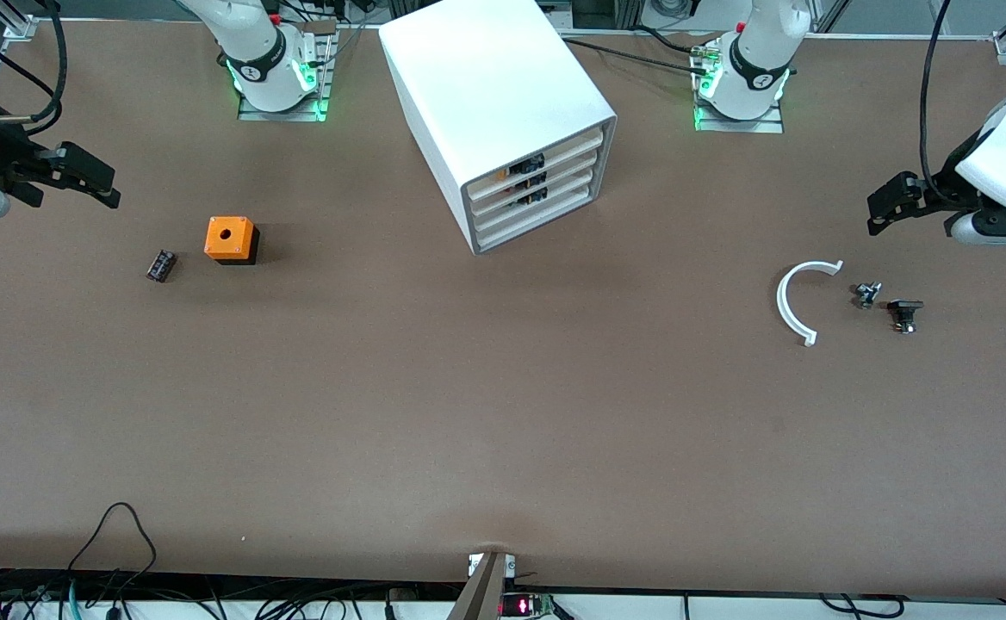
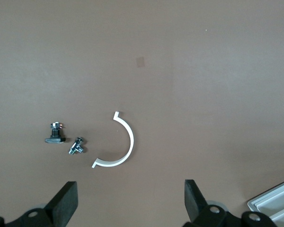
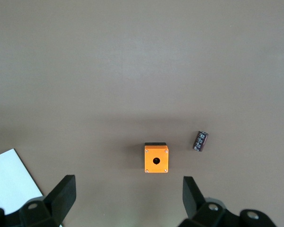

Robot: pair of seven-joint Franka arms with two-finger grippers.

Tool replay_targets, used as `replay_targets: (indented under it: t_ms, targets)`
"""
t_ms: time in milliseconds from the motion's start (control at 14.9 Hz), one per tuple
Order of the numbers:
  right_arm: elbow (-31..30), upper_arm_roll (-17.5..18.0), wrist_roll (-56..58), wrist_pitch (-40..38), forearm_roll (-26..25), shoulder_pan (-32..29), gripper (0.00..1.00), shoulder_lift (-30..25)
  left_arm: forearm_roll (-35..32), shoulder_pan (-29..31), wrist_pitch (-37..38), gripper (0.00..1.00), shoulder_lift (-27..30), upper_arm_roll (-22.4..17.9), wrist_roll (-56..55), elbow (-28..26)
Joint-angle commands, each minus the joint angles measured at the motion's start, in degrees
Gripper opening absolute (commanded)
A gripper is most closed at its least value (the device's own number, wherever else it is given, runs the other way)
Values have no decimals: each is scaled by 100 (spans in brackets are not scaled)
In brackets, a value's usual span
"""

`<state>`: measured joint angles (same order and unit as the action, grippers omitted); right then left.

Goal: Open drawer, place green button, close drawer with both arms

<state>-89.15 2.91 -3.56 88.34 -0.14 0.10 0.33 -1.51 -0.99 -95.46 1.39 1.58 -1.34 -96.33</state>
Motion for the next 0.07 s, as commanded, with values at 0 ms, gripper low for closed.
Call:
replay_targets:
  t_ms: [0]
  targets:
    - [108, 52, 31, -45, 111, -81, 100, 11, 116, -25, 89, 99, 37, -17, 134, 9]
